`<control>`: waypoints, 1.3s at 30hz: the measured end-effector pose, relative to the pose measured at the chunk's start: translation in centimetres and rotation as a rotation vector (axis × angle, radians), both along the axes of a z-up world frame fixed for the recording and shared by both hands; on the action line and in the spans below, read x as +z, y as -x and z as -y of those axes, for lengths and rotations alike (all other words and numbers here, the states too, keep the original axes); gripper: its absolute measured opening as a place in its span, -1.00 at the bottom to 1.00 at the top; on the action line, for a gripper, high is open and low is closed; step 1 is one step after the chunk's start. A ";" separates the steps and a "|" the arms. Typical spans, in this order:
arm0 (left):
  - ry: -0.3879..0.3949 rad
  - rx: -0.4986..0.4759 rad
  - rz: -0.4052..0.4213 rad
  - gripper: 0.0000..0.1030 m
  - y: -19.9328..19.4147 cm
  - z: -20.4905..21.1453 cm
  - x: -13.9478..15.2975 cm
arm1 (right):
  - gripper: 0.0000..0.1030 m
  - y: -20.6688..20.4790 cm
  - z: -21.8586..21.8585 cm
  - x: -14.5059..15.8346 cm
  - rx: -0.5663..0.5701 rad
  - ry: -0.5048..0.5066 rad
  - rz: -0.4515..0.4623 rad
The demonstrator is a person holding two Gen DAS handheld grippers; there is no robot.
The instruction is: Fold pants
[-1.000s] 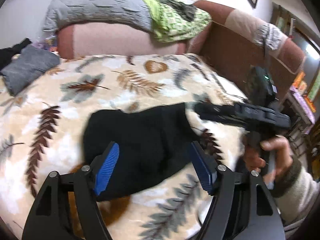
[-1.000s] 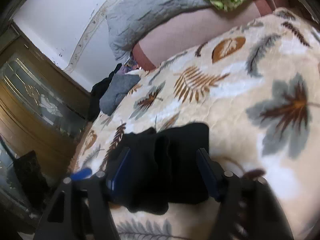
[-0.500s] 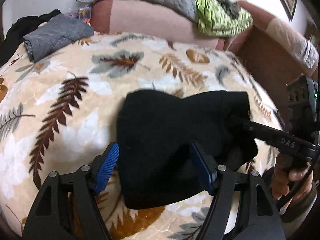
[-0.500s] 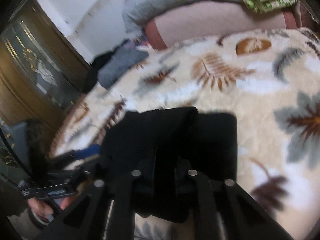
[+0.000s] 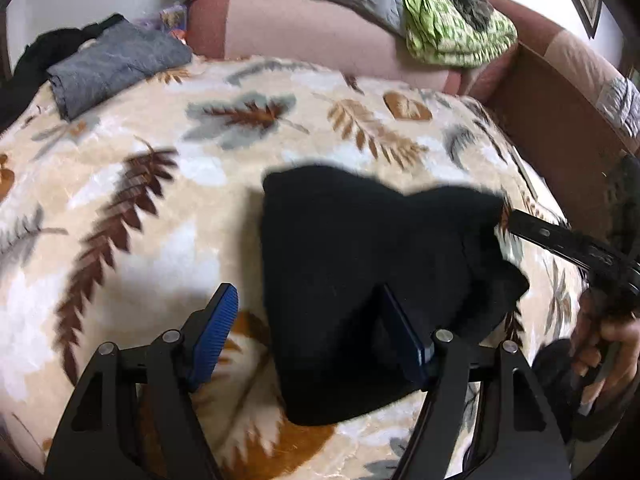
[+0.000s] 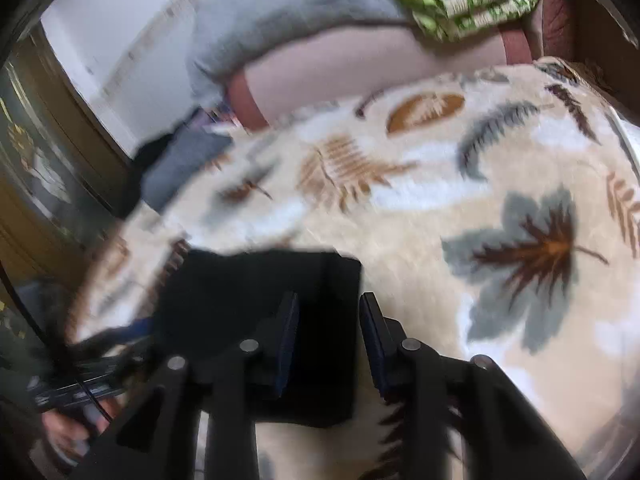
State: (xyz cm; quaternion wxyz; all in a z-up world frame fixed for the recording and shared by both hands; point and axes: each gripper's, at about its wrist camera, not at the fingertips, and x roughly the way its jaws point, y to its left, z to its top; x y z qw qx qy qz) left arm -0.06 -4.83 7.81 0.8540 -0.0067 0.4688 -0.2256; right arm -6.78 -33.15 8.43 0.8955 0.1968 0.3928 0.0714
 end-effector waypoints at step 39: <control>-0.091 0.086 0.060 0.41 -4.3 2.8 -0.8 | -0.76 -4.1 -1.4 -2.3 0.010 0.032 -0.078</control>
